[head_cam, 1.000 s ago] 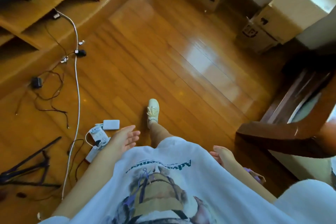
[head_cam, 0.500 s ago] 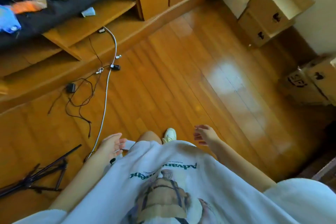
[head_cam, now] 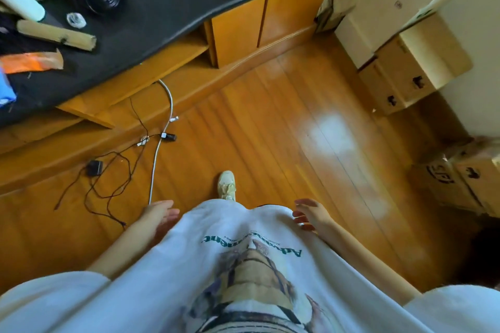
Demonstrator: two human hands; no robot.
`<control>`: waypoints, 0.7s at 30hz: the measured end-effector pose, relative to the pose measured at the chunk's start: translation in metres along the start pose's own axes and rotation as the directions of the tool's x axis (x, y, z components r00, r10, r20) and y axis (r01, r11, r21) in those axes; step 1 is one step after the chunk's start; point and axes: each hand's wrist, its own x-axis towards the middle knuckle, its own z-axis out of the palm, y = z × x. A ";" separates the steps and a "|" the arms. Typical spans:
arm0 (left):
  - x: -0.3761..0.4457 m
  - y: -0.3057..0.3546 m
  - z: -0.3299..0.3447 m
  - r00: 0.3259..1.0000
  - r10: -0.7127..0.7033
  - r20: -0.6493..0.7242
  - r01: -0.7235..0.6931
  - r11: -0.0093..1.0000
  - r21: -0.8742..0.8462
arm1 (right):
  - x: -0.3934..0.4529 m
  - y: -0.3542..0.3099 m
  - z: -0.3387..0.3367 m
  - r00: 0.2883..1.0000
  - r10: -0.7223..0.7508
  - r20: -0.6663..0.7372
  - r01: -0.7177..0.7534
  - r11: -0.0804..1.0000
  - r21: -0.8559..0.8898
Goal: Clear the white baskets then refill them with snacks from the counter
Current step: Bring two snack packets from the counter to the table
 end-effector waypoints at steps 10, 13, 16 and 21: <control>0.006 0.197 0.116 0.958 0.155 0.240 -0.227 0.924 0.307 | 0.040 -0.057 -0.051 0.968 0.184 -0.169 -0.114 0.927 0.356; 0.016 0.235 0.153 0.954 0.147 0.262 -0.228 0.921 0.315 | 0.063 -0.081 -0.075 0.958 0.227 -0.179 -0.151 0.921 0.359; 0.026 0.267 0.179 0.961 0.124 0.245 -0.195 0.937 0.290 | 0.090 -0.121 -0.106 0.955 0.232 -0.185 -0.148 0.913 0.381; 0.030 0.310 0.203 0.987 0.076 0.138 -0.103 0.975 0.196 | 0.131 -0.225 -0.157 0.972 0.191 -0.134 -0.118 0.899 0.422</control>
